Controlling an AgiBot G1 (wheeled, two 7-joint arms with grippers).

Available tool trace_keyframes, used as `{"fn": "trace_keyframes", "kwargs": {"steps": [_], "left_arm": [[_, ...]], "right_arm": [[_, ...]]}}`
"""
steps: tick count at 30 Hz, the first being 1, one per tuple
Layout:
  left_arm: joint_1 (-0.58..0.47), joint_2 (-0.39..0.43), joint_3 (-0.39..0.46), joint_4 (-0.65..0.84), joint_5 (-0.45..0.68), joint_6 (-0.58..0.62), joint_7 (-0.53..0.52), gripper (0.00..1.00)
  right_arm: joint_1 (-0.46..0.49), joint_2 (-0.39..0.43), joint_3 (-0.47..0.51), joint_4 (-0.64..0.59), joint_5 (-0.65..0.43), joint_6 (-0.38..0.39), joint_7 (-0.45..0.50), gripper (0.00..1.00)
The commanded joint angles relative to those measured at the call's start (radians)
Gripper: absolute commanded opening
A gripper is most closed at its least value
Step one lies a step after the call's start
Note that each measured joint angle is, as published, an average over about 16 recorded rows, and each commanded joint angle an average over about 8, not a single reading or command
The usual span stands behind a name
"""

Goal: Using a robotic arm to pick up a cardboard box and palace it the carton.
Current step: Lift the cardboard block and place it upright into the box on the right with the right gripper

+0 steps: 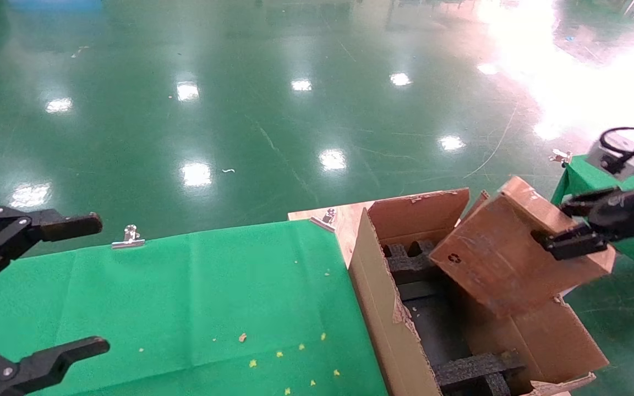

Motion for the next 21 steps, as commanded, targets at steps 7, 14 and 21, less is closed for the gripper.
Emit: {"fn": "trace_keyframes", "kwargs": {"steps": [7, 14, 21], "left_arm": [[0.0, 0.0, 0.0, 0.0, 0.0, 0.0, 0.0, 1.0], [0.0, 0.0, 0.0, 0.0, 0.0, 0.0, 0.0, 1.0], [0.0, 0.0, 0.0, 0.0, 0.0, 0.0, 0.0, 1.0]], "right_arm": [[-0.034, 0.056, 0.0, 0.011, 0.028, 0.026, 0.022, 0.0], [-0.033, 0.051, 0.002, 0.015, 0.029, 0.026, 0.022, 0.0], [-0.062, 0.044, 0.003, 0.01, 0.061, 0.038, 0.088, 0.0]]}}
